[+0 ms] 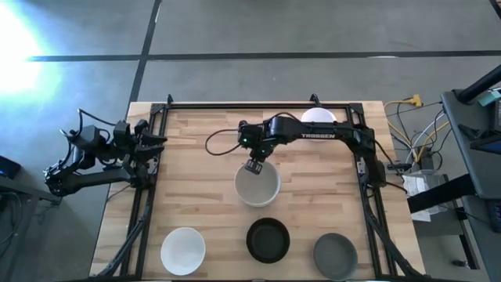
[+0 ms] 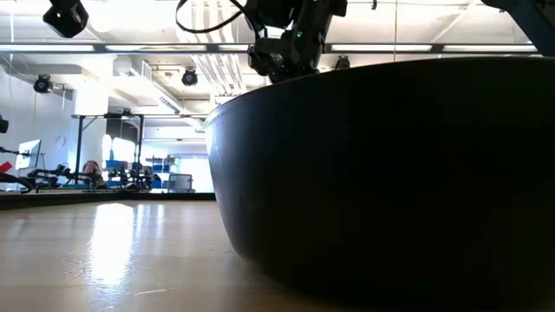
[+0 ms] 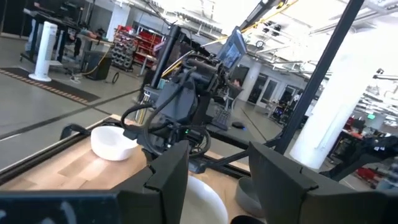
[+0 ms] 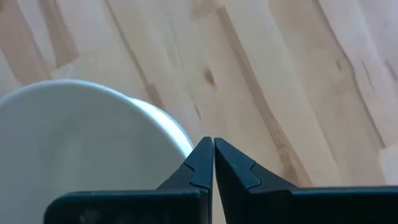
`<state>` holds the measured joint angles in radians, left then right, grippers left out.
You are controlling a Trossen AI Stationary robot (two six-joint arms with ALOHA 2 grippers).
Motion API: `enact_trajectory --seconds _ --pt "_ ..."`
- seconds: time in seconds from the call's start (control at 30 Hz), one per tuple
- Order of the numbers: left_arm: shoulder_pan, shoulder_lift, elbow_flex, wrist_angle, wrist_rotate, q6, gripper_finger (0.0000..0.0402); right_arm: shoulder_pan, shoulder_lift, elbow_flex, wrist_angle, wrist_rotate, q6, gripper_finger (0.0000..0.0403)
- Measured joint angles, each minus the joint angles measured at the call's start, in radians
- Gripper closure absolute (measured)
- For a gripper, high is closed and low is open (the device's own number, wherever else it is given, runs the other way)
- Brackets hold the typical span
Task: Nest bowls inside each other
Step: Stack the top white bowl on the gray bowl
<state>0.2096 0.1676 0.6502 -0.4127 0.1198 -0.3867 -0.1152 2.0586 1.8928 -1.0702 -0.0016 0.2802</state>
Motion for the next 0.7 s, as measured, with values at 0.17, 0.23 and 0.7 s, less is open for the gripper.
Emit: enact_trajectory --seconds 0.17,0.23,0.7 --pt "0.000 0.000 0.000 0.000 0.001 -0.001 0.0249 0.010 -0.001 -0.006 0.003 0.009 0.009 0.0394" --pt "0.000 0.000 0.000 0.000 0.002 0.000 0.0249 0.012 -0.001 -0.006 0.002 0.018 0.010 0.0394" --pt "0.000 0.001 -0.002 0.000 -0.002 0.008 0.0249 0.013 -0.001 -0.046 -0.007 0.021 0.026 0.0394"
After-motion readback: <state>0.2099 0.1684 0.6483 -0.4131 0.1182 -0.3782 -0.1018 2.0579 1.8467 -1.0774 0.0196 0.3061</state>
